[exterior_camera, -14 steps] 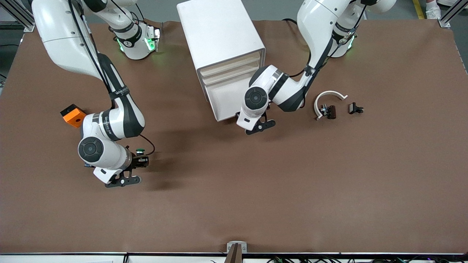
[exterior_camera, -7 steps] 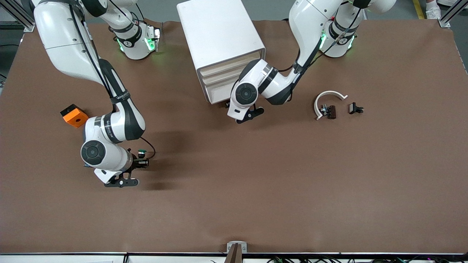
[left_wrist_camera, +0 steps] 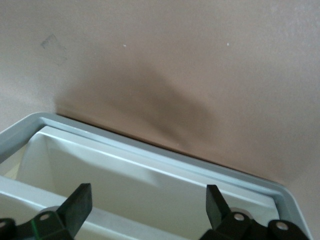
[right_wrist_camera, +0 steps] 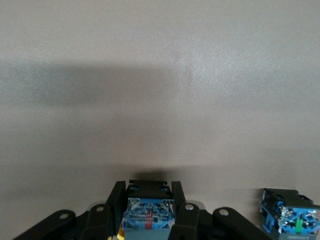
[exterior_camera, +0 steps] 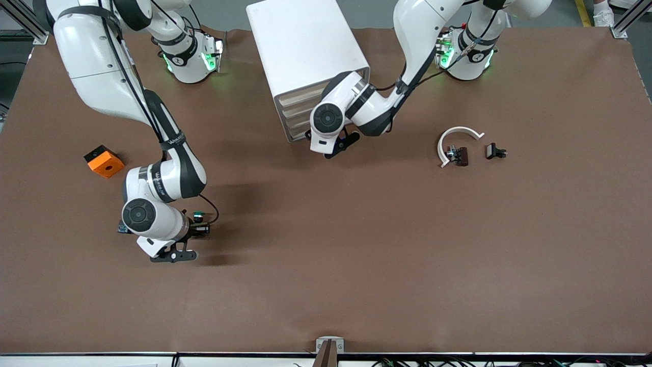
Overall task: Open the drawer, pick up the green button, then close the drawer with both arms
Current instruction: 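Push the drawer closed with the left gripper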
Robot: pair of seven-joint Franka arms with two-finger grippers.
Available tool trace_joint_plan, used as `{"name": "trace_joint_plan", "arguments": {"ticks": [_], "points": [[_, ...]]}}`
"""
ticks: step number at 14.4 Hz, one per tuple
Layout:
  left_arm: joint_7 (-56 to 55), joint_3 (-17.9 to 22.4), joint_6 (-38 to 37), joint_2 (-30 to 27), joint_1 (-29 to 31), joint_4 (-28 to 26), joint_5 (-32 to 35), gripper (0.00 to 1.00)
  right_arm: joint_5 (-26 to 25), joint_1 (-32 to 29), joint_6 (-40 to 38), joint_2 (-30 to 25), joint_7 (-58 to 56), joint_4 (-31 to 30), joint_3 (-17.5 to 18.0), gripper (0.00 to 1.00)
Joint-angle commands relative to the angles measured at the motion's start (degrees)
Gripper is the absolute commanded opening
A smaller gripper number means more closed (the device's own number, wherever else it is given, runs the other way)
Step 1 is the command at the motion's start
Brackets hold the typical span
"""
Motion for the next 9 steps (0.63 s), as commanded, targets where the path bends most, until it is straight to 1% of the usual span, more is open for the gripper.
{"name": "trace_joint_plan", "arguments": {"ticks": [1,2,3,6,7,9], "points": [[-4.14,-0.68,-0.93,0.15,-0.53,0.69,-1.64,1.0,-1.57,-0.19,0.35,-0.22,2.64,-0.58,0.57,0.29],[-3.97,-0.59,-0.93,-0.02,0.08,0.95,-1.55,1.0,-1.57,-0.19,0.26,-0.4,2.72,-0.58,0.57,0.54],[-3.88,-0.07,-0.93,-0.03,0.69,1.82,-1.11,1.0,-1.57,-0.19,0.26,-0.49,2.73,-0.41,0.57,0.99],[-3.09,3.18,-1.02,-0.2,6.22,6.21,0.99,1.0,-1.48,-0.28,-0.44,-2.5,2.73,-0.14,0.66,1.0],[-2.57,3.45,-1.1,-0.38,8.59,7.36,2.48,1.0,-1.39,-0.37,-1.49,-4.08,2.81,-0.06,0.75,1.0],[-1.69,3.37,-1.63,-0.73,12.98,9.82,7.83,1.0,-1.39,-0.28,-5.17,-7.94,2.73,-0.05,0.84,1.0]]}}
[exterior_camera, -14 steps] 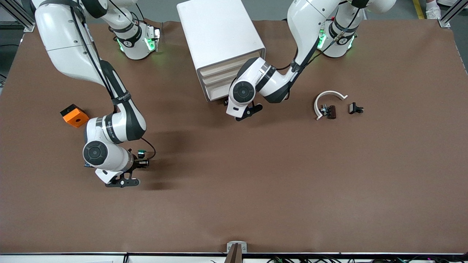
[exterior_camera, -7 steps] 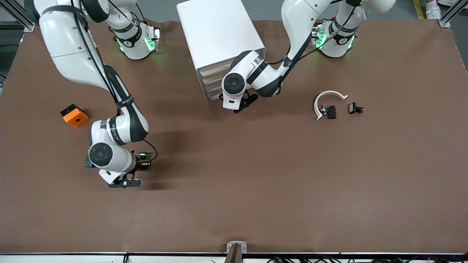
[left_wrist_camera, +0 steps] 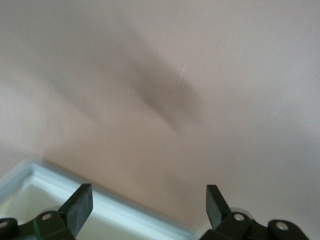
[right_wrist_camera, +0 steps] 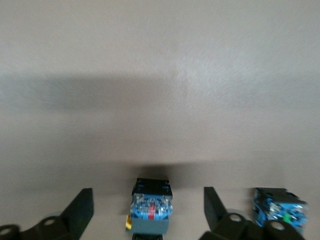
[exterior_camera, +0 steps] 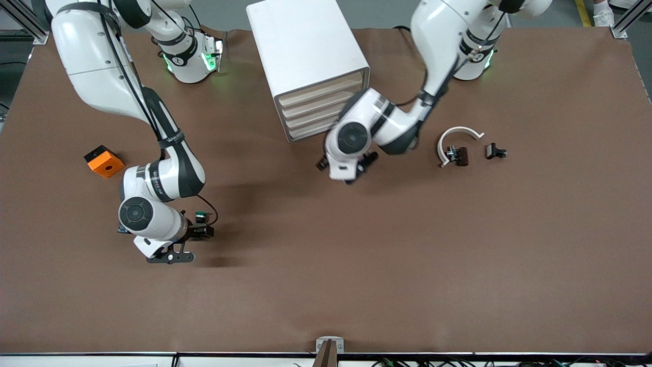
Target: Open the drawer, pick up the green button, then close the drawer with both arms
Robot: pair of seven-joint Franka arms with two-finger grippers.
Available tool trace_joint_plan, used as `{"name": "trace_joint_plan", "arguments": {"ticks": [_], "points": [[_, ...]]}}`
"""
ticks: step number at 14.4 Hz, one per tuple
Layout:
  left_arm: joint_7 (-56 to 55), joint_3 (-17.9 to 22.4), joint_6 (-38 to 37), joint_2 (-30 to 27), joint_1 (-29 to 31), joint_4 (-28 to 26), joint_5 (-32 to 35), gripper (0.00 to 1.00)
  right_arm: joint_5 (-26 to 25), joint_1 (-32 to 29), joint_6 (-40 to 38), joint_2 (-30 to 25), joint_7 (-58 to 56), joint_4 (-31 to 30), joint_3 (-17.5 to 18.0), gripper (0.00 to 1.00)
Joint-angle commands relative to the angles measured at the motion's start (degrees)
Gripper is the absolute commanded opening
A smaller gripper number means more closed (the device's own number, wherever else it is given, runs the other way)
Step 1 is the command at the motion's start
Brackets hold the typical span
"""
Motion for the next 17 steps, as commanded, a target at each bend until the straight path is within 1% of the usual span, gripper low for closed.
{"name": "trace_joint_plan", "arguments": {"ticks": [1,2,5,6,8,11,14,15,17], "points": [[0.52,-0.32,-2.58,-1.57,5.49,2.89,5.54,1.0,-1.25,-0.25,-4.84,-6.53,1.12,-1.08,0.73,1.0],[0.52,-0.31,-3.11,-3.06,7.68,2.89,6.95,1.0,-1.25,-0.33,-6.33,-8.46,0.77,-1.08,0.82,1.0],[1.22,-0.4,-4.96,-7.2,14.89,2.89,7.4,1.0,-1.25,-0.25,-12.92,-14.61,0.5,-1.08,0.99,1.0],[3.92,-0.4,-5.75,-7.99,17.17,2.89,7.4,1.0,-1.16,-0.25,-14.77,-16.11,0.41,-1.08,1.17,1.0],[15.92,-0.31,-9.77,-9.57,20.96,3.24,9.32,1.0,-0.81,-0.42,-18.11,-19.45,-1.77,-1.08,1.17,1.0],[31.59,-0.32,-16.28,-10.55,26.15,7.36,13.37,1.0,-0.72,-2.08,-22.85,-24.55,-6.17,-1.08,0.91,1.0],[47.84,-0.4,-17.09,-13.17,30.37,8.25,15.4,1.0,-0.55,-4.9,-27.87,-28.33,-10.47,-0.82,0.91,1.0],[50.33,-0.4,-17.44,-14.75,32.12,7.82,15.4,1.0,-0.46,-6.12,-28.32,-29.39,-12.4,-0.73,0.82,1.0],[52.28,-0.58,-21.12,-16.95,34.24,7.72,15.4,1.0,-0.37,-9.11,-28.41,-30.19,-16.88,-0.64,0.73,1.0]]}}
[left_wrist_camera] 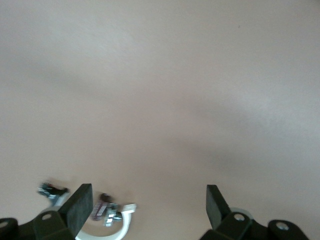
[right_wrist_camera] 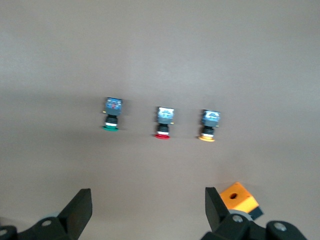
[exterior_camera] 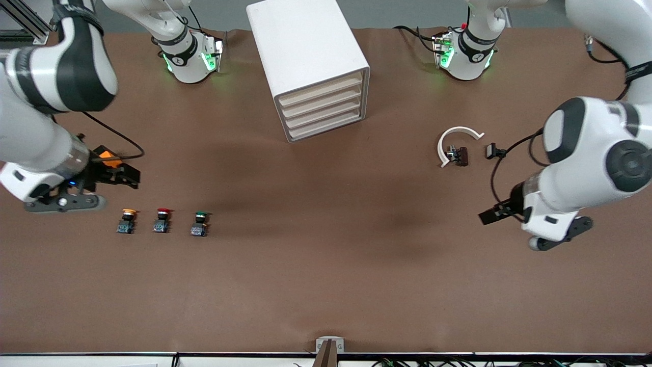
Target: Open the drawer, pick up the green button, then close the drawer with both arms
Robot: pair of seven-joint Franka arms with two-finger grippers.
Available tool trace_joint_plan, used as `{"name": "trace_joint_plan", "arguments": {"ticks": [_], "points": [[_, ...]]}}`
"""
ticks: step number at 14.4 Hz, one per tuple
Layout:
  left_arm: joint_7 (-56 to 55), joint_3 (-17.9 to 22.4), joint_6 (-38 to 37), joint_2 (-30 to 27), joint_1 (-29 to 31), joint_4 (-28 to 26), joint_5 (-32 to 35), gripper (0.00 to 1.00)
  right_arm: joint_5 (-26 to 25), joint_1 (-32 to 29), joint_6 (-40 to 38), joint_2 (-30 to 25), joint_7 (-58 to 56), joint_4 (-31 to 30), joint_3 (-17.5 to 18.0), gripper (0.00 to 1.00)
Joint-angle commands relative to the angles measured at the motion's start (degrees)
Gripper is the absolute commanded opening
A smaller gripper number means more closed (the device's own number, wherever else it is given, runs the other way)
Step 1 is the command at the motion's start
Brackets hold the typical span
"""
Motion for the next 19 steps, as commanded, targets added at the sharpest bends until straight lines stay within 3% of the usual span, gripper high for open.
{"name": "trace_joint_plan", "arguments": {"ticks": [1,5,8,12,19], "points": [[3.81,-0.76,-4.12,-4.88,2.44,-0.81,1.22,1.0,-0.27,-4.62,-0.06,-1.84,-6.44,-1.25,0.69,1.0],[11.8,-0.58,-7.73,-11.74,3.67,-2.3,1.31,1.0,2.1,-6.92,-2.25,-2.89,-9.8,-0.38,0.69,1.0],[20.06,-0.85,-7.74,-18.32,6.13,-6.77,1.22,1.0,2.11,-6.3,-5.85,-4.91,-9.37,0.33,1.3,1.0],[20.87,-0.85,-7.74,-26.6,6.22,-13.63,1.05,1.0,2.19,-5.16,-9.71,-6.76,-9.01,2.43,1.48,1.0],[26.92,-0.58,-8.96,-26.61,6.31,-9.43,0.87,1.0,2.46,-5.42,-10.52,-6.32,-9.54,4.9,1.13,1.0]]}}
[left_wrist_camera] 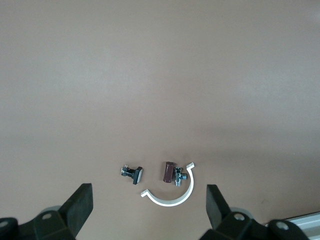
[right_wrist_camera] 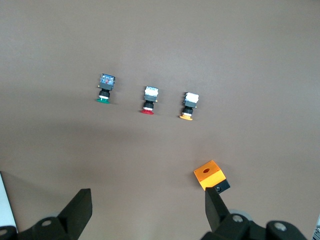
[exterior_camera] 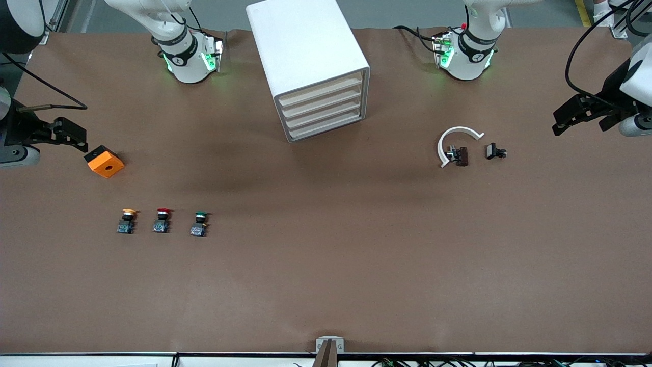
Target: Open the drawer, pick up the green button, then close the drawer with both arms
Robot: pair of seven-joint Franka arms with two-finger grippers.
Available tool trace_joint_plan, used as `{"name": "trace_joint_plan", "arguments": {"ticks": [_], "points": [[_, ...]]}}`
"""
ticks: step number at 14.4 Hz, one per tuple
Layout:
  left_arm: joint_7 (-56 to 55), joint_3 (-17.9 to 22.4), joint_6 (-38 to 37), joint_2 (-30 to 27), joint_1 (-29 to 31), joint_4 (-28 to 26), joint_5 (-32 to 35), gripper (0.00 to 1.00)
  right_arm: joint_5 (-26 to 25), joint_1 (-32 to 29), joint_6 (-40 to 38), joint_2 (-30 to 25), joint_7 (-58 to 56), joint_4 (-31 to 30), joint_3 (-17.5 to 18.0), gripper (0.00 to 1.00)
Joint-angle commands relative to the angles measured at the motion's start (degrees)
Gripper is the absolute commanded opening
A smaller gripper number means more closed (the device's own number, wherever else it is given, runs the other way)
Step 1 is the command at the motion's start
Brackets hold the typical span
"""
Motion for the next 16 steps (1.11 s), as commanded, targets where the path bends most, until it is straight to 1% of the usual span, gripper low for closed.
{"name": "trace_joint_plan", "arguments": {"ticks": [1,3,6,7,16], "points": [[4.71,-0.28,-2.5,-0.26,1.01,1.92,0.46,1.0,2.06,-0.36,-0.54,0.42,-0.51,1.72,-0.16,1.0],[5.08,-0.37,-6.29,-0.53,2.33,2.36,-0.59,1.0,4.52,-0.45,-0.37,0.42,-0.77,1.72,-0.34,1.0],[5.08,-0.37,-7.0,-0.61,2.25,2.36,-0.59,1.0,4.45,-0.37,-0.45,0.42,-0.77,1.63,-0.34,1.0],[4.99,-0.63,-8.92,-0.88,2.25,2.36,-0.68,1.0,4.36,-0.28,-0.54,0.51,-0.77,1.63,-0.34,1.0],[6.05,-0.55,-9.03,-0.88,2.25,3.94,-0.51,1.0,4.36,-0.1,-0.45,0.51,-0.77,1.63,-0.16,1.0]]}}
